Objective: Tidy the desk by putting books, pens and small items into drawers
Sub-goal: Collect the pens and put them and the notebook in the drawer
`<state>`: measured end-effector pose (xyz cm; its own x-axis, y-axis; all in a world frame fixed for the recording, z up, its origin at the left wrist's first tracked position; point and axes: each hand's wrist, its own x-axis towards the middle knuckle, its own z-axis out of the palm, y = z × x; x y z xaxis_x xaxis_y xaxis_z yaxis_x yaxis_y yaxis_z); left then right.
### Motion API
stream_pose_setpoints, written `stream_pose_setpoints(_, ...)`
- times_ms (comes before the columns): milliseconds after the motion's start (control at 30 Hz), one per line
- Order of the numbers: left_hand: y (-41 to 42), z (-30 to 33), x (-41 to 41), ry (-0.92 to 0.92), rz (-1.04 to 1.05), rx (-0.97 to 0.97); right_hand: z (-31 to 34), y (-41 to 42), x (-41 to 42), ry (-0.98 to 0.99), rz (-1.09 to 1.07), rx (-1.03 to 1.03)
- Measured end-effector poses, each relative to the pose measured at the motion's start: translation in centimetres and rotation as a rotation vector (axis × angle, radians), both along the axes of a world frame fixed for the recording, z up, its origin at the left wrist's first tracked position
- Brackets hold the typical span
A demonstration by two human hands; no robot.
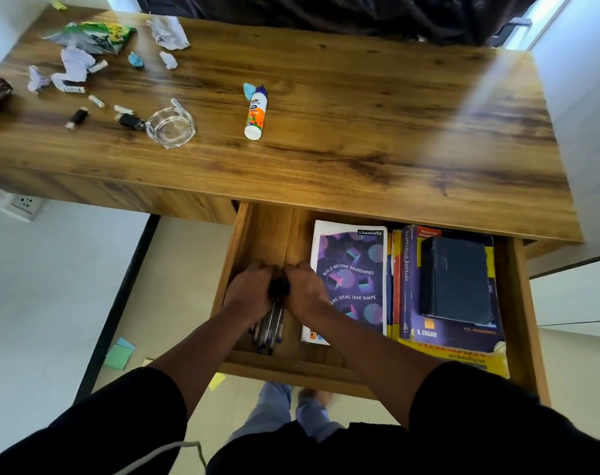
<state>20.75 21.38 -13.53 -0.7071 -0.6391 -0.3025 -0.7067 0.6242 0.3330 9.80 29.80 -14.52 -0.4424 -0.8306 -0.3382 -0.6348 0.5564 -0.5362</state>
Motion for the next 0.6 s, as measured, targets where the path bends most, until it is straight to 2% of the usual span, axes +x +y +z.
stream_pose_setpoints(233,-0.7,0.4,0.3,-0.072,-0.091,0.008,-0.3,-0.2,-0.4,0.036,0.114,0.012)
stream_pose_setpoints(600,-0.8,0.0,0.5,-0.066,-0.09,0.006,-1.1,-0.1,-0.7,0.009,0.126,0.007)
